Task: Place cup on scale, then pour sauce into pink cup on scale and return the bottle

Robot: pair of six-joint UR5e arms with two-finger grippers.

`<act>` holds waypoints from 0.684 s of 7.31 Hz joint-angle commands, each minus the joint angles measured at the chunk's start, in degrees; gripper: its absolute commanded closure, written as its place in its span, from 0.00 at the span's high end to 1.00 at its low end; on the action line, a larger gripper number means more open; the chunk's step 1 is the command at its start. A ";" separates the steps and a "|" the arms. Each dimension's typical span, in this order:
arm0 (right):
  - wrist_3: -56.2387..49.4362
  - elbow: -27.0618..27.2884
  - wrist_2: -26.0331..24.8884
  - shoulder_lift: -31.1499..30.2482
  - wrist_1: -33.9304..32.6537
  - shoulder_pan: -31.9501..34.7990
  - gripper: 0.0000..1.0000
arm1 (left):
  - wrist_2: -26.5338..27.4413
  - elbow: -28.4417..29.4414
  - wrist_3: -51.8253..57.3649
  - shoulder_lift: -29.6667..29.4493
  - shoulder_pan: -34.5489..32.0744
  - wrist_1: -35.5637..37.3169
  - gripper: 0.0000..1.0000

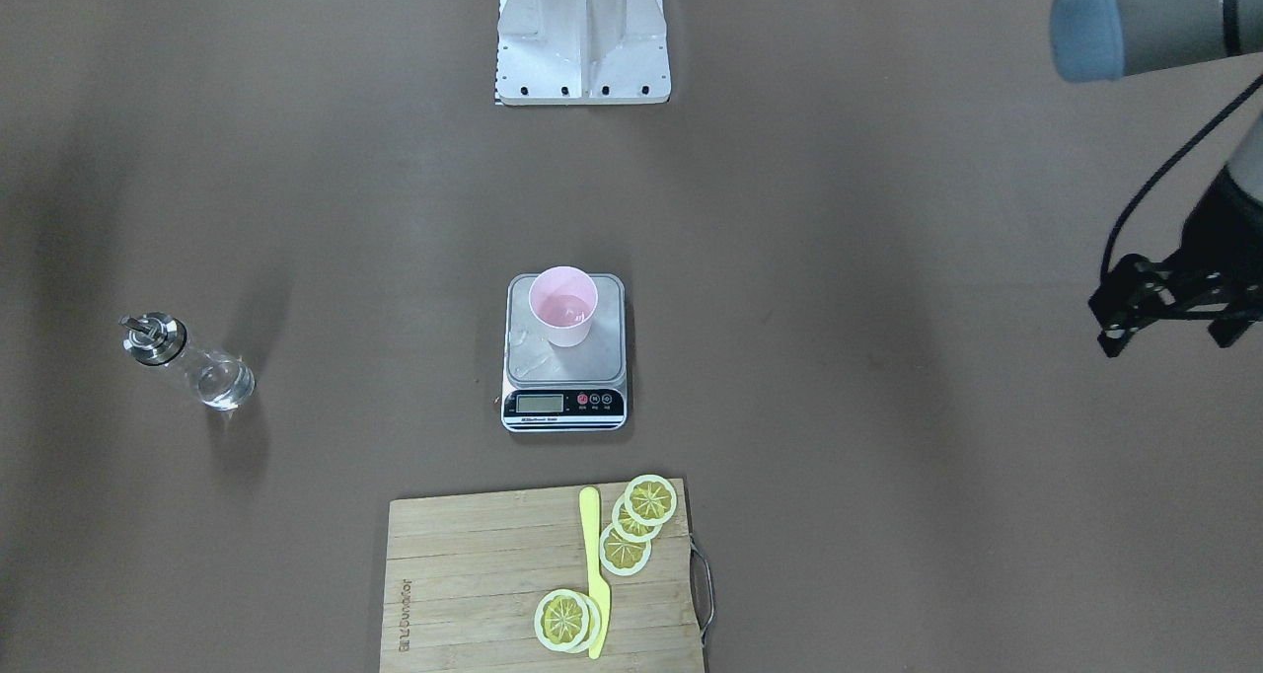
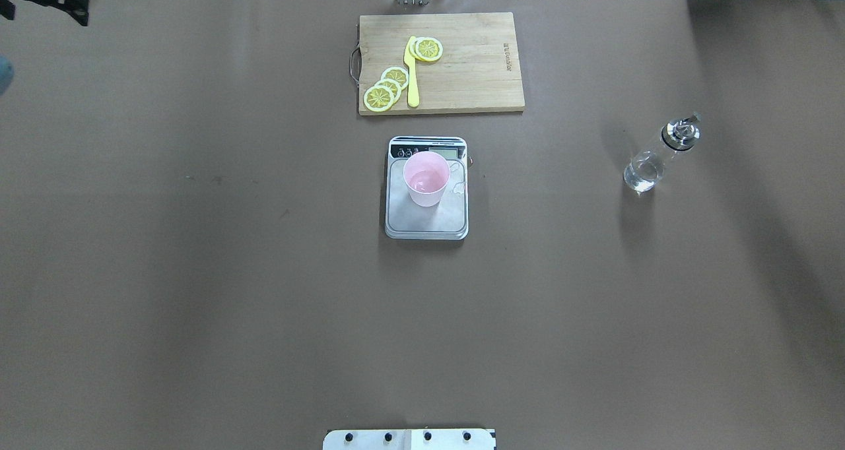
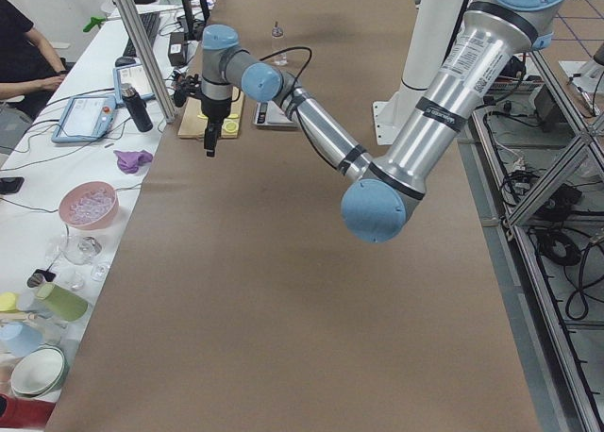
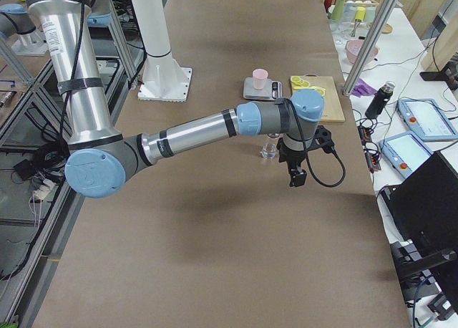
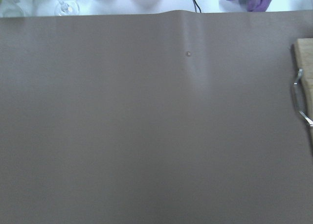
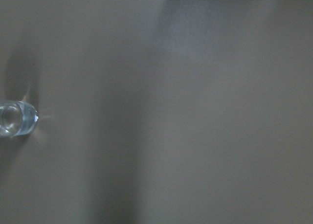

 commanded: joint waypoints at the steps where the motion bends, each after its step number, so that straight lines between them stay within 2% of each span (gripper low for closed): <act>1: -1.08 -4.24 -7.58 -3.86 8.35 0.16 1.00 | -0.15 0.36 1.96 10.32 -1.84 -8.07 0.98; 2: -0.13 -5.31 -7.28 -7.62 13.03 0.25 1.00 | -0.15 0.89 1.96 12.72 -2.37 -7.23 0.98; 3: -0.03 -5.23 -6.24 -8.97 14.20 0.25 1.00 | -3.98 4.37 5.00 13.18 -8.03 -7.39 0.98; 4: 1.36 -5.40 -2.57 -9.07 13.78 0.60 1.00 | -15.42 7.80 15.91 13.44 -12.17 -6.61 0.98; 5: 6.77 -4.97 0.77 -9.24 13.78 1.38 1.00 | -19.10 8.44 20.89 15.80 -15.70 -3.47 0.98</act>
